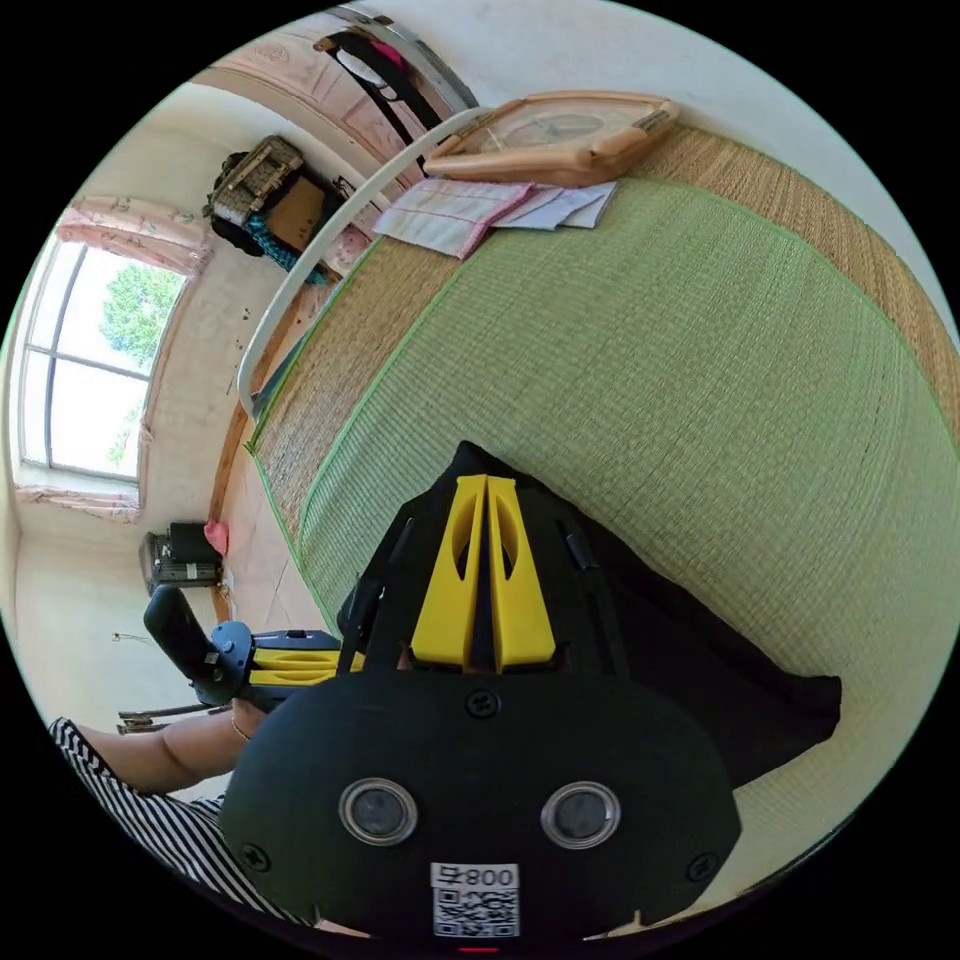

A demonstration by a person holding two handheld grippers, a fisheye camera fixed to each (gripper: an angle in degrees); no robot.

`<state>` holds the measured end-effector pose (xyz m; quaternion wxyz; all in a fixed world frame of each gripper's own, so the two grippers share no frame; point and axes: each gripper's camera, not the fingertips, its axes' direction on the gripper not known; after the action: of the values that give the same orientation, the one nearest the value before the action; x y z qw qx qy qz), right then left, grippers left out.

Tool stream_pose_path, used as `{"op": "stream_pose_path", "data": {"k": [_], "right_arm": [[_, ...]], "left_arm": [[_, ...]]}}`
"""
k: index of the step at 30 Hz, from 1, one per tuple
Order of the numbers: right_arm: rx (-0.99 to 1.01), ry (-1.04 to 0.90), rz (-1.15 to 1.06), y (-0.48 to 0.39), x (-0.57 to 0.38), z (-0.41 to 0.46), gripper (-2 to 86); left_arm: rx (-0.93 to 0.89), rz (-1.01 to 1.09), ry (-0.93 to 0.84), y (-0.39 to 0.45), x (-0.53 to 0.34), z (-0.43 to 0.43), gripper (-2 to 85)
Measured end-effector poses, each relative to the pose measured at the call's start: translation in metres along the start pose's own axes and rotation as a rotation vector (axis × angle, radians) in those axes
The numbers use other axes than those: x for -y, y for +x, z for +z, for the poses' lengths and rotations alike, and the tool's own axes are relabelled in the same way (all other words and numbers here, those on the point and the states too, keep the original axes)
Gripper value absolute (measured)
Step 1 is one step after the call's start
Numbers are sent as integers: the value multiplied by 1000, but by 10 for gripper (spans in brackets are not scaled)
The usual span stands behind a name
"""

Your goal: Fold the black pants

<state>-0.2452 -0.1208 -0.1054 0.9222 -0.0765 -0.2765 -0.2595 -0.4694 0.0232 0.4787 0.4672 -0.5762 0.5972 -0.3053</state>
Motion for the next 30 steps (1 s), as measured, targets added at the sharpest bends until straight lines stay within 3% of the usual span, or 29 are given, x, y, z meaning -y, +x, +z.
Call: {"op": "stream_pose_path", "data": {"k": [5, 9, 13, 19, 26, 30], "right_arm": [[51, 74, -35, 7, -19, -24, 2], [93, 85, -88, 19, -82, -41, 1], [116, -28, 9, 47, -147, -24, 1], [186, 18, 128, 76, -205, -15, 1], [157, 70, 138, 99, -253, -35, 1], [293, 83, 246, 136, -290, -26, 1]], "left_arm": [[34, 43, 50, 20, -1, -12, 1], [68, 44, -31, 25, 2, 3, 1], [30, 30, 21, 32, 7, -3, 1], [92, 71, -91, 44, 20, 16, 0], [129, 55, -58, 58, 21, 16, 1], [103, 16, -15, 63, 24, 16, 1]]}}
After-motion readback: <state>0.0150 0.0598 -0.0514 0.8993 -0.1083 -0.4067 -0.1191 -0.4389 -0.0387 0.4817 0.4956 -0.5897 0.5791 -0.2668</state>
